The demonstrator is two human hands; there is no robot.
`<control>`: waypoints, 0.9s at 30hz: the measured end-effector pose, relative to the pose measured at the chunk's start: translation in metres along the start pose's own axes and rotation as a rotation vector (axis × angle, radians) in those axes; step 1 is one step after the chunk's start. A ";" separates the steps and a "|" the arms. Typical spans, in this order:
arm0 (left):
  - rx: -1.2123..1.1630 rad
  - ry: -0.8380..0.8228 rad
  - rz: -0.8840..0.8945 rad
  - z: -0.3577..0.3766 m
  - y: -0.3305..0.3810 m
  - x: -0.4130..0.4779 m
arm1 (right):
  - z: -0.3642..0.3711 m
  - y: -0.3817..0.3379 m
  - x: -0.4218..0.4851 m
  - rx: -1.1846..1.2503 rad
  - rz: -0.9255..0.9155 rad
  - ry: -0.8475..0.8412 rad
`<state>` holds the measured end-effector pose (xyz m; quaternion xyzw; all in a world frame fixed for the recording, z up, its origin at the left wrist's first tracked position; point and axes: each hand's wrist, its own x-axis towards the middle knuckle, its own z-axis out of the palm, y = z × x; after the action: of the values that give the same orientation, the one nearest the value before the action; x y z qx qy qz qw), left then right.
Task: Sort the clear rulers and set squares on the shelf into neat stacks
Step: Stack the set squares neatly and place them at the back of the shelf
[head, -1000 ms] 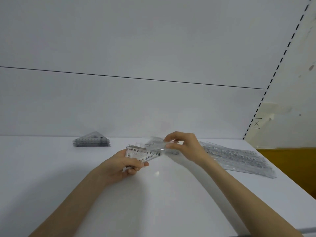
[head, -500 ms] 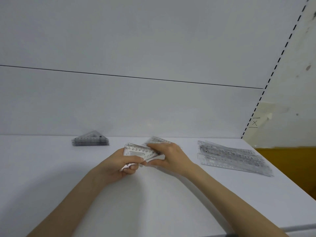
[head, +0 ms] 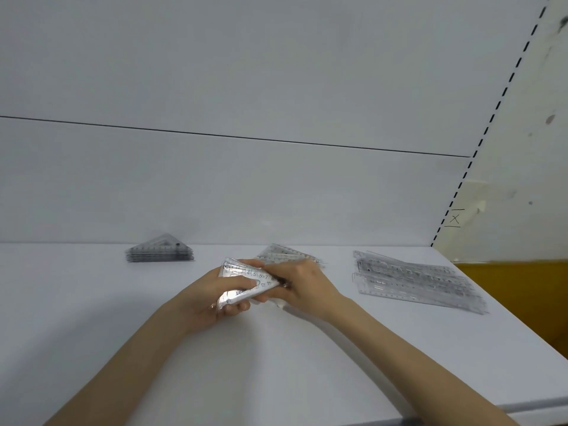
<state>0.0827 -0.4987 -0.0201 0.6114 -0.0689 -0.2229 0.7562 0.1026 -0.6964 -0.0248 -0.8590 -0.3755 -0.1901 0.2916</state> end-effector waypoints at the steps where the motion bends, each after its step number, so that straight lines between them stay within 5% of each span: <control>1: -0.010 -0.012 -0.003 0.000 0.000 0.000 | -0.001 -0.001 0.000 0.015 -0.009 -0.015; 5: -0.035 0.008 -0.017 0.005 0.000 -0.002 | -0.014 0.005 0.002 -0.027 0.080 -0.200; 9: -0.038 0.043 -0.028 0.005 0.000 -0.001 | -0.048 0.042 0.010 0.080 0.378 -0.041; 15: -0.034 0.066 -0.019 0.004 0.000 0.002 | -0.042 0.069 0.016 -0.242 0.563 -0.386; 27: -0.051 0.108 -0.005 0.001 0.000 0.004 | -0.018 0.072 0.029 -0.363 0.511 -0.230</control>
<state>0.0860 -0.5013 -0.0206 0.6031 -0.0206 -0.1933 0.7736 0.1741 -0.7323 -0.0211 -0.9791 -0.1385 -0.0765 0.1280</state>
